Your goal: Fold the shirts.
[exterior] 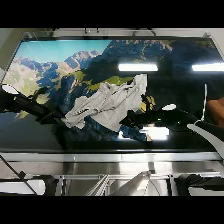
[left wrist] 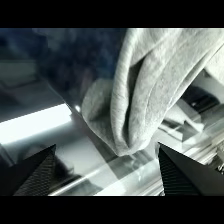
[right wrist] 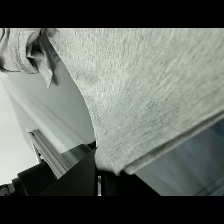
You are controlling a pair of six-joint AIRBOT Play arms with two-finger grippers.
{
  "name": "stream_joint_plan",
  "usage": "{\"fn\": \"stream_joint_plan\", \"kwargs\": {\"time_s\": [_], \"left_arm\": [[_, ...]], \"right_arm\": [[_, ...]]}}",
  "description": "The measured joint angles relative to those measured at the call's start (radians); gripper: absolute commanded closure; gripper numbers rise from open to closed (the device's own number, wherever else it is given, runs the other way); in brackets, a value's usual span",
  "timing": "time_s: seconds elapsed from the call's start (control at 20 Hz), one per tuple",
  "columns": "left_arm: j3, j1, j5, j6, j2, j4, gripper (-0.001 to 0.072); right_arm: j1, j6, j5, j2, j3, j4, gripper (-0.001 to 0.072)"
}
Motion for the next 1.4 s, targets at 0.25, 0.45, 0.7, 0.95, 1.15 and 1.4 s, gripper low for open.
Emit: {"fn": "stream_joint_plan", "kwargs": {"time_s": [0.25, 0.45, 0.7, 0.95, 1.15, 1.4], "left_arm": [[-0.039, -0.009, 0.049, 0.039, -0.013, -0.073, 0.0006], [-0.053, -0.07, 0.035, 0.064, -0.064, -0.124, 0.0695], [-0.013, -0.119, -0.096, 0.102, -0.087, -0.222, 0.069], [0.092, -0.078, -0.241, 0.11, 0.002, -0.512, 0.0688], [0.134, -0.003, -0.333, 0.111, 0.153, -0.967, 0.0688], [0.146, 0.091, -0.371, 0.109, 0.362, -1.656, 0.0688]], "right_arm": [[0.0, -0.012, -0.002, 0.0, 0.0, 0.001, 0.0696], [0.0, -0.014, -0.004, 0.0, 0.0, 0.004, 0.0696], [-0.001, -0.019, 0.04, 0.017, 0.0, 0.004, 0.0697], [-0.115, -0.027, 0.166, 0.218, 0.025, 0.008, 0.0697], [-0.369, -0.03, 0.274, 0.537, 0.126, 0.084, 0.0696], [-0.726, -0.03, 0.322, 0.84, 0.33, 0.225, 0.0696]]}}
